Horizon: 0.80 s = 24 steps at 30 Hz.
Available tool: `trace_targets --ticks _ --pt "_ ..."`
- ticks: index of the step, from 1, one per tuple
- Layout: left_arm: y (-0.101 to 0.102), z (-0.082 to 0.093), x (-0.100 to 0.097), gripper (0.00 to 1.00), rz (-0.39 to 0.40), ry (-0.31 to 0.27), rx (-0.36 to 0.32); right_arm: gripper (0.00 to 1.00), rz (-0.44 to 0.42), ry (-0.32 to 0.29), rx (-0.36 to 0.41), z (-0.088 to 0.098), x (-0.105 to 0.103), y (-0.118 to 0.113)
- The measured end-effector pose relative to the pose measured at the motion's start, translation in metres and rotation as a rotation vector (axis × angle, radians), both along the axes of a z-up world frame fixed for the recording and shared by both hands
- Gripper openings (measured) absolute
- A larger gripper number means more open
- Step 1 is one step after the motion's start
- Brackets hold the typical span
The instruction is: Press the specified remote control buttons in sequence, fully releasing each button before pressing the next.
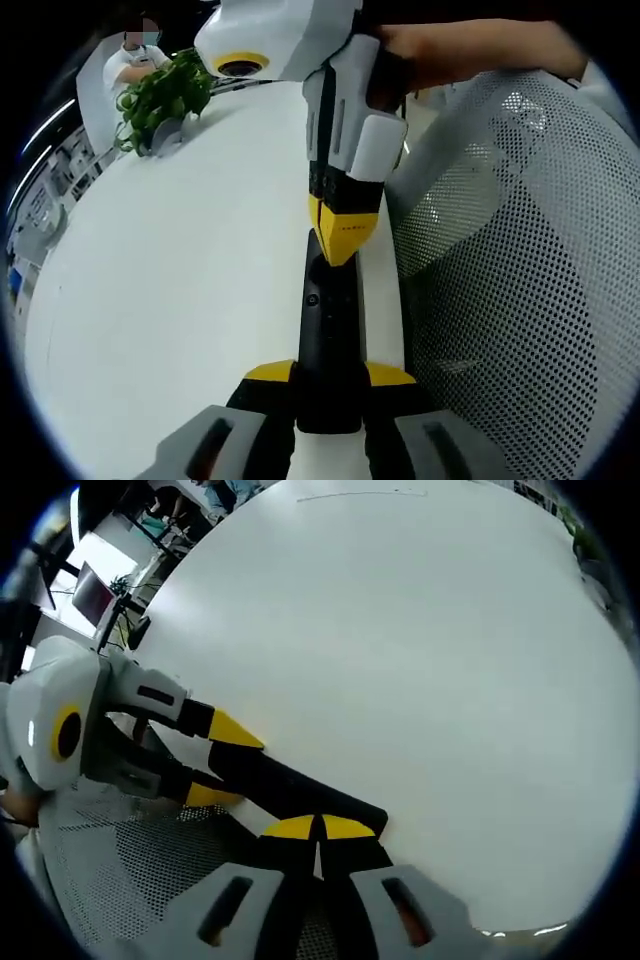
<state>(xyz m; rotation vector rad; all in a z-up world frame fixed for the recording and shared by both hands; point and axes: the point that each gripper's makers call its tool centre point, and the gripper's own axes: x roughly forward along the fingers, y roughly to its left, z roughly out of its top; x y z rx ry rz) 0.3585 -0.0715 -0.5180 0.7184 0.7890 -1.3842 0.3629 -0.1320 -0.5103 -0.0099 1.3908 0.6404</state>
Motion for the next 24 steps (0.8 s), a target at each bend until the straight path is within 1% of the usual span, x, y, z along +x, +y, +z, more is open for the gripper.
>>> trace_targets --ticks 4,9,24 --pt "-0.0001 -0.0001 0.0001 0.24 -0.013 -0.004 -0.004 0.0 -0.029 0.02 0.017 0.0003 -0.0001 -0.0002" --pt "-0.0001 -0.0001 0.0001 0.24 -0.014 -0.003 -0.006 0.0 -0.02 0.013 0.012 0.0004 -0.0007 0.0004" --pt "-0.0003 0.0003 0.0002 0.24 -0.017 -0.005 -0.007 0.0 -0.033 0.026 0.015 0.0002 -0.002 -0.0018"
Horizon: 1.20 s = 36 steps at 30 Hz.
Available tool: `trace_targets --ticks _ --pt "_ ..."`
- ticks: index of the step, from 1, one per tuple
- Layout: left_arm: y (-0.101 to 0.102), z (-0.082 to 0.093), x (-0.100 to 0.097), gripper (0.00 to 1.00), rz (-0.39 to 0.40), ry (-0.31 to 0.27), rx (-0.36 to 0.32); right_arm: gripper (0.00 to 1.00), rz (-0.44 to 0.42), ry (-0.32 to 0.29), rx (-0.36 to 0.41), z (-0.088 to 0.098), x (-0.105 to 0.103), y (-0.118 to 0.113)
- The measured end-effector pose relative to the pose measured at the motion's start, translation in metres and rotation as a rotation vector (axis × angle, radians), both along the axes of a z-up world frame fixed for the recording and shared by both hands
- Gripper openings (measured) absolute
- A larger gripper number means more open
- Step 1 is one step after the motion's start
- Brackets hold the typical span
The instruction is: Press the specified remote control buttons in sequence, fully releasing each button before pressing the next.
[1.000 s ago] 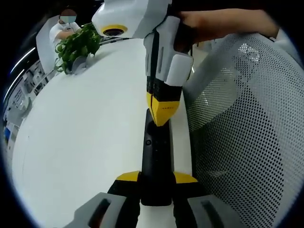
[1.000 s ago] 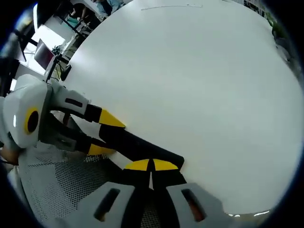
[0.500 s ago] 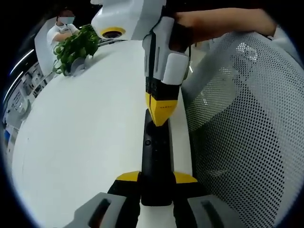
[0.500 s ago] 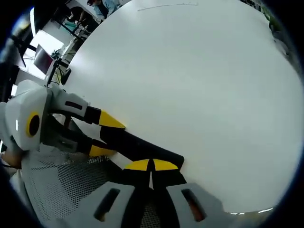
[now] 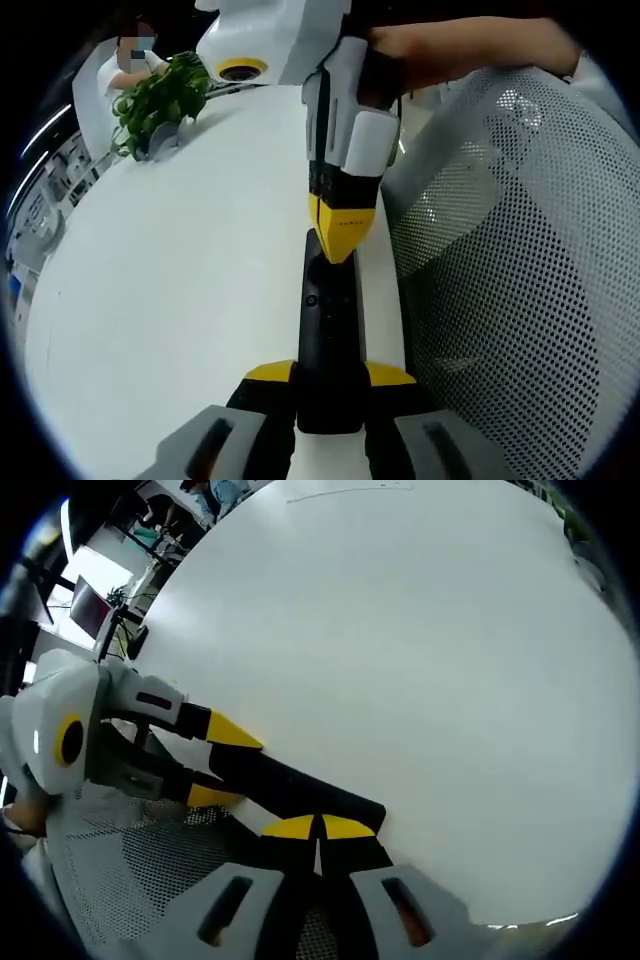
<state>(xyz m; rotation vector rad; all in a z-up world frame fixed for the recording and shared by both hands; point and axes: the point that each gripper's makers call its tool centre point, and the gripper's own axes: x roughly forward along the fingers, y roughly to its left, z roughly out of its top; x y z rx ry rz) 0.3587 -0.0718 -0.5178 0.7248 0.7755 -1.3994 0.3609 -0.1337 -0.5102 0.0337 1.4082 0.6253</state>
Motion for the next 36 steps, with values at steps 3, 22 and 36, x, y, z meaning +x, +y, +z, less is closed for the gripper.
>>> trace_targets --ticks 3,22,36 --pt "0.0 0.0 0.0001 0.24 0.001 0.001 0.0 0.0 0.001 -0.001 0.001 -0.0001 0.0 0.0001" --pt "-0.0003 -0.0003 0.0006 0.24 0.016 0.002 -0.007 0.0 0.004 0.0 0.003 -0.0006 0.0008 -0.0002" --pt "-0.0001 -0.0002 0.0005 0.24 0.018 0.003 -0.008 0.0 0.02 -0.004 -0.007 -0.0005 0.0002 0.0003"
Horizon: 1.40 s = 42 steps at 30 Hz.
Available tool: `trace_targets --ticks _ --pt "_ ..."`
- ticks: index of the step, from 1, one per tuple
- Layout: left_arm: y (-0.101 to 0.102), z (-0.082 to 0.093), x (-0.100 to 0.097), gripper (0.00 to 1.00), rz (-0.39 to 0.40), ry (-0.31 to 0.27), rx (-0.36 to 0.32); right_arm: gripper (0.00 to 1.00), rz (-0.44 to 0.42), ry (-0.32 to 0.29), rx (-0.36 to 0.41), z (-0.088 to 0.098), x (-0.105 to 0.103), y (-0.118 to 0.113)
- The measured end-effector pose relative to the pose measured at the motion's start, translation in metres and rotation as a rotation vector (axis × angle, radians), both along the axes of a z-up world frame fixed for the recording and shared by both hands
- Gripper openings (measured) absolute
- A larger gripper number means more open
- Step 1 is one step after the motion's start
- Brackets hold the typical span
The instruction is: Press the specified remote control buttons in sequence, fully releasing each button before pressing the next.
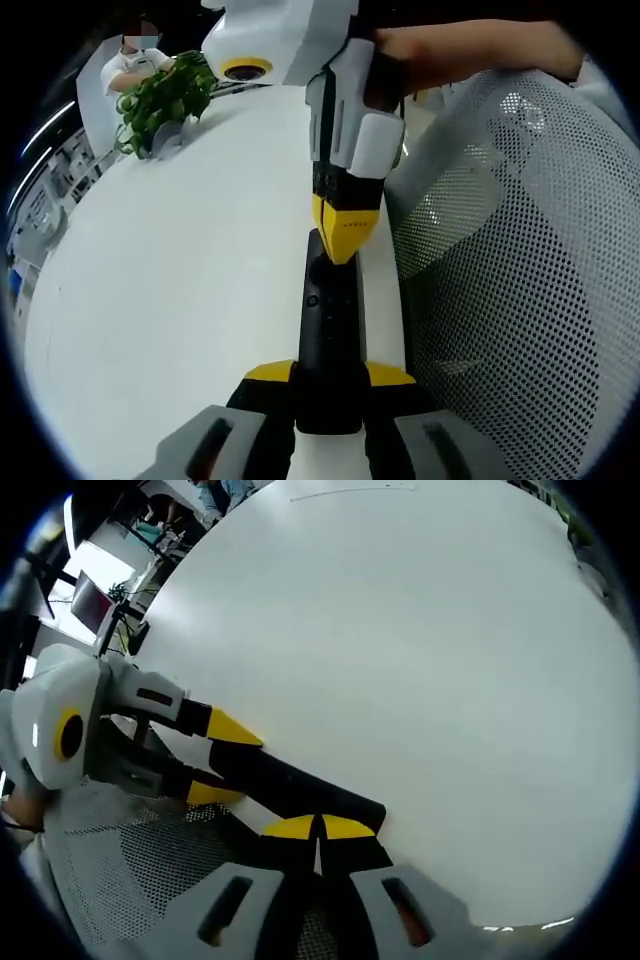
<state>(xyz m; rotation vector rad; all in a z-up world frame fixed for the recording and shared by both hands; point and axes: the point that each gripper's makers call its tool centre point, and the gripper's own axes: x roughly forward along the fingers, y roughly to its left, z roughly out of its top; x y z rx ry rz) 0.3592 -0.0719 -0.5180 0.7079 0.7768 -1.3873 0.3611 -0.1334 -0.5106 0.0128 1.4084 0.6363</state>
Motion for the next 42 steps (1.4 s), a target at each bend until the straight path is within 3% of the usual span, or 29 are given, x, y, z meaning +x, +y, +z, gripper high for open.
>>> trace_targets --ticks 42 --pt "-0.0003 0.0005 -0.0005 0.24 -0.009 -0.002 -0.02 0.0 -0.005 -0.015 -0.021 0.0003 0.0021 -0.0042"
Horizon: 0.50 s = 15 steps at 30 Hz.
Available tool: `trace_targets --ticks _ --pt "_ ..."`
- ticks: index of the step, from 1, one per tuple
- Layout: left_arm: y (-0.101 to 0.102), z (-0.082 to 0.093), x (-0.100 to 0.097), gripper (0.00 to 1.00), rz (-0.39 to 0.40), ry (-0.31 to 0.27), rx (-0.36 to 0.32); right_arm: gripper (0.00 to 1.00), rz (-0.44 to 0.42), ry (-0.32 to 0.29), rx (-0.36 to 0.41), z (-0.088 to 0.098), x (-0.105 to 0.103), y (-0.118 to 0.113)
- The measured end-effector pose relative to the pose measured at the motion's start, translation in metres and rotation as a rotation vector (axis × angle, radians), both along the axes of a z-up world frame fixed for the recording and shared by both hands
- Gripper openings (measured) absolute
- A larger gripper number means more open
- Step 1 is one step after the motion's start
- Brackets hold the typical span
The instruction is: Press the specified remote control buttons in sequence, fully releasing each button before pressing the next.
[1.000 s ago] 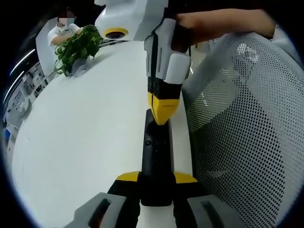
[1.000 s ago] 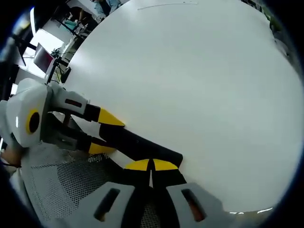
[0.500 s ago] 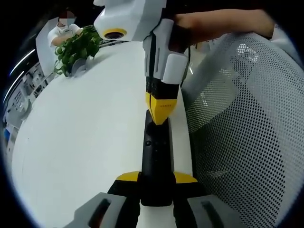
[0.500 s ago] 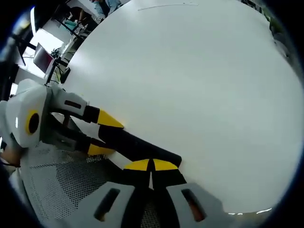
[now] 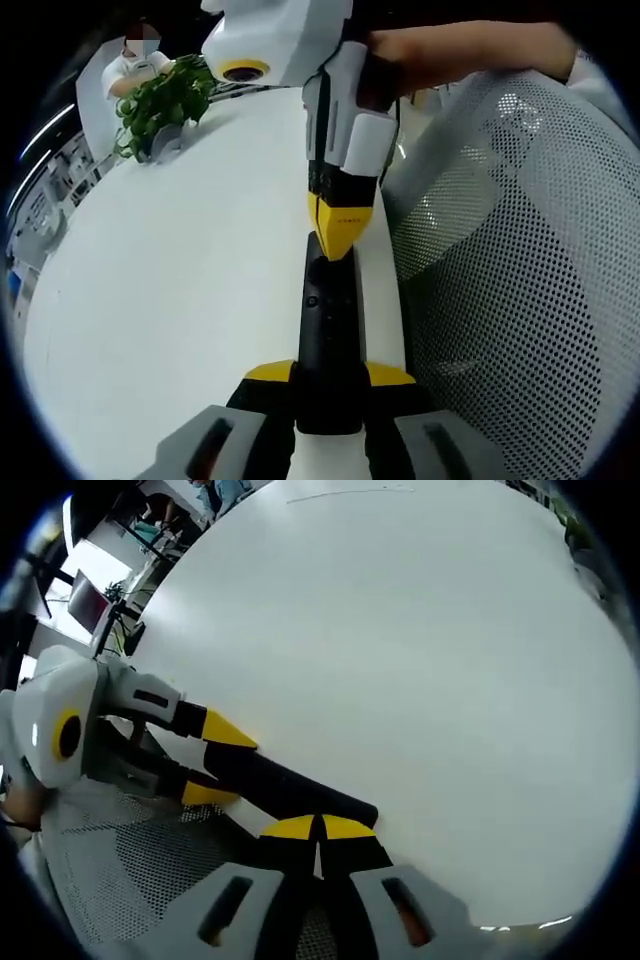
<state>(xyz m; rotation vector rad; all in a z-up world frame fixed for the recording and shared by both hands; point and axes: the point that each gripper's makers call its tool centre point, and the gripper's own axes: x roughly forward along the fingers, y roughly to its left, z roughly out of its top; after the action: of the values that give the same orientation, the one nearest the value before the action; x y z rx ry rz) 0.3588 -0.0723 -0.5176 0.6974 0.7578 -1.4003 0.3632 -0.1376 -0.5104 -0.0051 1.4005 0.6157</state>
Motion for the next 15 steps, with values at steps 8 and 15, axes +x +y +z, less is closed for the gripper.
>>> trace_targets --ticks 8,15 --pt "-0.0003 -0.0002 0.0004 0.24 0.001 -0.002 0.0 0.0 0.016 0.004 0.0 -0.0007 0.0002 0.0022" --pt "-0.0004 -0.0001 0.0007 0.24 0.01 -0.002 -0.008 0.0 0.006 0.013 0.0 -0.001 0.0002 0.0022"
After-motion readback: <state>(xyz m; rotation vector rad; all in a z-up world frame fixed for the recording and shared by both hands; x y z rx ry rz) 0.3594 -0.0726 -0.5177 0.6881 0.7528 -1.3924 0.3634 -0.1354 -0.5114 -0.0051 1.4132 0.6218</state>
